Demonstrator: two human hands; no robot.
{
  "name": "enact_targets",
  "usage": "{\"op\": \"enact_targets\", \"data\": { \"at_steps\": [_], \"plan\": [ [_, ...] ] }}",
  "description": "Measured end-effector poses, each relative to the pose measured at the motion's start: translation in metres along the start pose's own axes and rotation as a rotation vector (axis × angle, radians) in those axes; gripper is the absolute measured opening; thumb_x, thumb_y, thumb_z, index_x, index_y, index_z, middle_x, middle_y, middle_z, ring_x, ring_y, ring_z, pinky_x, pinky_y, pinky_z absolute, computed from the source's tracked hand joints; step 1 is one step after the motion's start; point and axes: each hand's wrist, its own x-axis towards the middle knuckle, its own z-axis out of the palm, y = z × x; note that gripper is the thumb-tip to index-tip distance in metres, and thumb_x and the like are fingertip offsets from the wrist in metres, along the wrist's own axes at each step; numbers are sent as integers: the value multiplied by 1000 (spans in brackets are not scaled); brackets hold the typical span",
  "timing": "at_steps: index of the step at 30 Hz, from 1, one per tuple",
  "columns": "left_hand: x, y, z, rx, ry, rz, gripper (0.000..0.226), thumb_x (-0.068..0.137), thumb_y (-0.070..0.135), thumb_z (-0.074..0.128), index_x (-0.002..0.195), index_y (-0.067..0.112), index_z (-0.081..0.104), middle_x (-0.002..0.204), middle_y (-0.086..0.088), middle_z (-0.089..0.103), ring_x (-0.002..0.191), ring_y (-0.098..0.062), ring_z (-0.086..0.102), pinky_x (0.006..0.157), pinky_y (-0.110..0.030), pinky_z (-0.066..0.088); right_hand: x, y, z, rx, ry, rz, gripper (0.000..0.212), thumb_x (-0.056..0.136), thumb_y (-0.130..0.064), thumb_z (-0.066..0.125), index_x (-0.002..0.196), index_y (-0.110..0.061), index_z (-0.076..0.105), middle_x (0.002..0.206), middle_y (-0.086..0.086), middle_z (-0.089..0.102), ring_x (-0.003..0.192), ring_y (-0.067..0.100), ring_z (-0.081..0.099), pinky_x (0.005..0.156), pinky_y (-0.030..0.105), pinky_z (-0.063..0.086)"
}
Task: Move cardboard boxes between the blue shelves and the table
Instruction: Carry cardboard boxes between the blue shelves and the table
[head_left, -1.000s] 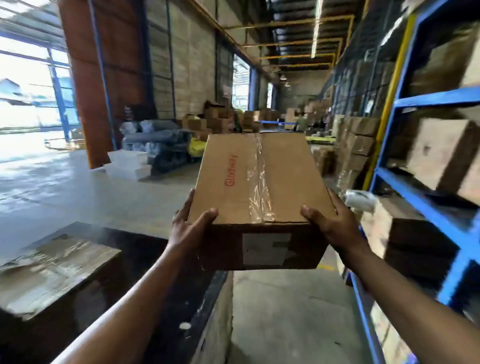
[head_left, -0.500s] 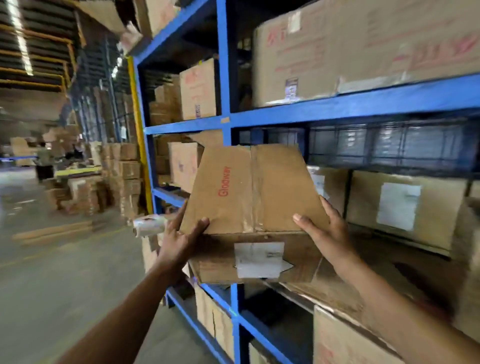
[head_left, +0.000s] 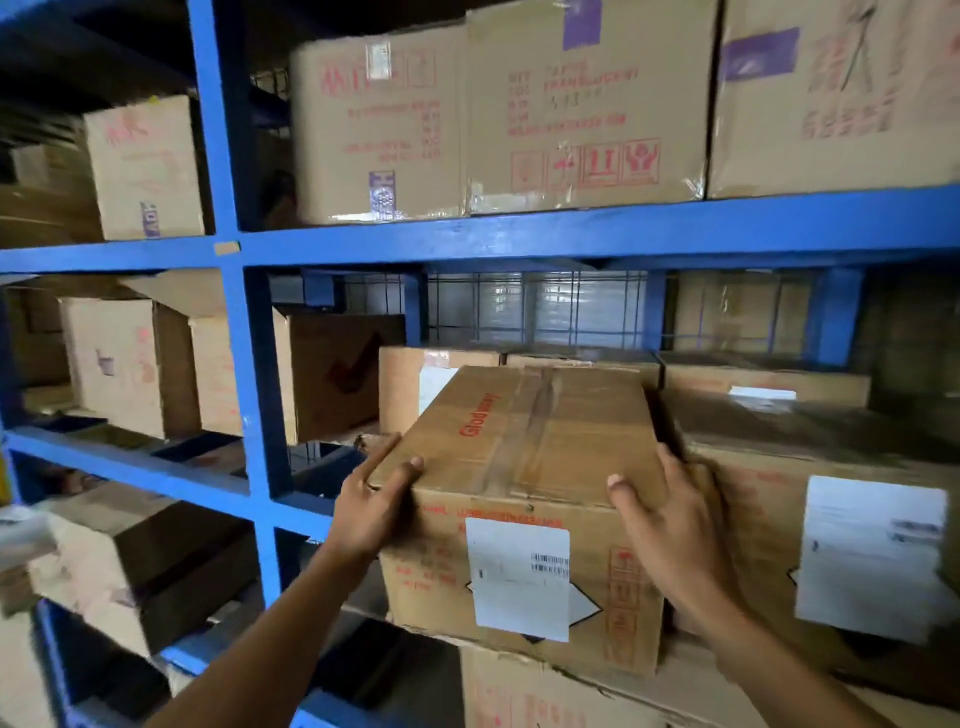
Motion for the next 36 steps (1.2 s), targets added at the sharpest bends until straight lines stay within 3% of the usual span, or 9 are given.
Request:
{"op": "enact_targets", "data": {
  "at_steps": [3,7,10,11,15,20,23,30,36],
  "plan": [
    [16,-4,14,-20,7,27,82,64,70,67,139,38,57,134,5,63,115,-10,63,90,-25,46,0,2,-3,-79,86,33,73,84,-49,62,146,-14,47,139,19,46,132,39,38,111,50,33],
    [37,-7,17,303,88,190,93,71,88,50,150,41,39,149,1,46,124,-21,55,104,-46,45,7,-10,-2,-327,358,-153,58,82,-46,57,131,-15,58,133,20,47,122,40,39,99,50,31],
    [48,-4,9,557,117,414,94,77,86,44,155,40,20,156,6,30,108,-6,57,94,-52,53,9,-16,4,-445,471,-328,48,90,-35,50,130,-11,60,135,20,54,126,40,43,99,53,31],
    [53,-2,6,604,112,517,94,79,83,45,156,35,19,158,4,26,113,-5,55,95,-51,52,8,-16,8,-503,486,-401,47,92,-32,48,132,-10,60,139,19,54,132,38,42,102,54,30],
    [79,-8,1,788,1,1068,83,91,73,40,154,20,28,158,-22,31,145,-43,30,109,-65,37,5,-16,30,-733,343,-628,58,96,-37,37,147,-10,46,158,13,37,149,32,26,115,59,19],
    [97,-31,6,767,-62,1237,81,91,65,51,156,23,28,163,-21,22,151,-43,21,119,-60,24,2,-1,59,-828,323,-547,66,98,-46,29,154,-10,29,163,12,23,153,29,13,119,62,11],
    [106,-45,14,778,-135,1209,79,93,64,50,156,21,29,164,-19,20,152,-39,19,118,-59,27,16,6,62,-884,280,-479,67,100,-49,22,155,-11,25,164,12,20,154,27,7,121,58,5],
    [125,-53,28,866,-177,1082,82,95,71,37,161,34,3,169,-14,6,152,-41,17,118,-58,28,35,13,69,-961,180,-373,70,100,-54,14,159,-17,7,168,9,5,155,26,0,122,53,2],
    [107,-41,19,846,-238,917,82,95,74,31,159,41,-8,168,1,-21,156,-28,-9,123,-53,3,25,-11,64,-810,168,-354,68,97,-50,26,154,-14,31,165,10,22,154,26,8,121,57,0]
  ]
}}
